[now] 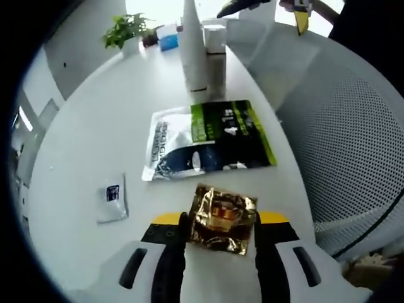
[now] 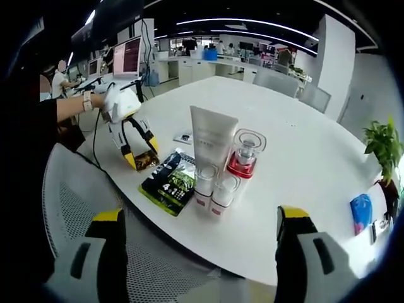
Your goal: Arrange the skincare products in the storage area until every visible bottle or jar stands upright without overlapping.
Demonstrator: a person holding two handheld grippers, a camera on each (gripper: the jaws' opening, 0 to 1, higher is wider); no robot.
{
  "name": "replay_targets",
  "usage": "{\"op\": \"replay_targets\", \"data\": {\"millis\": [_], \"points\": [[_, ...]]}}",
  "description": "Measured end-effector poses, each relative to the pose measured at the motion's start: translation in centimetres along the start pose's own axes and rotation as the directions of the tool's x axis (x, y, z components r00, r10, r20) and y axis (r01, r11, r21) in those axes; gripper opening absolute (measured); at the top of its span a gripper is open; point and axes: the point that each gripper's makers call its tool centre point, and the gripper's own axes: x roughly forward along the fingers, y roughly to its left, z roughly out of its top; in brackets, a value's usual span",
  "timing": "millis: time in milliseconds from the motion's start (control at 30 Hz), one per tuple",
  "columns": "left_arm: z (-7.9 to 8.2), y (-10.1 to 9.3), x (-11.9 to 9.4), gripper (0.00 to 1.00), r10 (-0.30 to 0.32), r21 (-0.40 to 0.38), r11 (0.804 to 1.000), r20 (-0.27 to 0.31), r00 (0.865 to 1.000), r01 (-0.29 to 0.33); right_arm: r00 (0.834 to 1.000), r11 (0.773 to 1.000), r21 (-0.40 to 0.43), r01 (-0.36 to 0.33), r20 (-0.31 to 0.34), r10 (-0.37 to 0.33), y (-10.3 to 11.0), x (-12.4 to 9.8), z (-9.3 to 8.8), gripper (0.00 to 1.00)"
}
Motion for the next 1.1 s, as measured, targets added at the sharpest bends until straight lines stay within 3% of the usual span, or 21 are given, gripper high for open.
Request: {"op": "replay_targets", "data": {"millis": [200,300,567,600,667,767,967,1100], "points": [[-0.3,0.9,-0.2,0.38,0.052,-0.075,0.996,-0.007,0.999,-0.053,1.000,1.000,0.002,0.004,-0.003,-0.004,-0.1,0.0,-0.1,1.00],[-0.7,1.9,-0.4,0.38,0.102,-0.154,0.983,-0.014,0.995,-0.103,1.000,1.000,0.005,0.004,-0.003,-0.004,-0.1,-0.1,-0.2,1.00],[-1.7,3.9,-1.2,0.38,0.201,-0.314,0.928,-0.039,0.979,-0.203,1.000,1.000,0.003,-0.010,-0.009,0.010,0.4,0.0,-0.4,1.00],[-1.8,4.2,-1.3,0.38,0.224,-0.348,0.910,-0.044,0.974,-0.225,1.000,1.000,0.001,-0.010,-0.011,0.010,0.4,0.0,-0.4,1.00],[-2.0,4.5,-1.4,0.39,0.239,-0.376,0.895,-0.052,0.970,-0.241,1.000,1.000,-0.004,-0.008,-0.014,0.008,0.4,0.1,-0.4,1.00],[-2.0,4.4,-1.5,0.39,0.235,-0.371,0.898,-0.052,0.971,-0.237,1.000,1.000,-0.004,-0.012,-0.010,0.012,0.5,0.1,-0.3,1.00],[-2.5,4.0,-1.8,0.52,0.214,-0.403,0.888,-0.066,0.975,-0.222,1.000,1.000,-0.020,-0.019,-0.021,0.018,0.7,0.2,-0.4,1.00],[-2.7,3.2,-2.2,0.42,0.190,-0.400,0.894,-0.069,0.979,-0.201,0.999,0.999,-0.028,-0.025,-0.030,0.025,0.8,0.2,-0.6,1.00]]}}
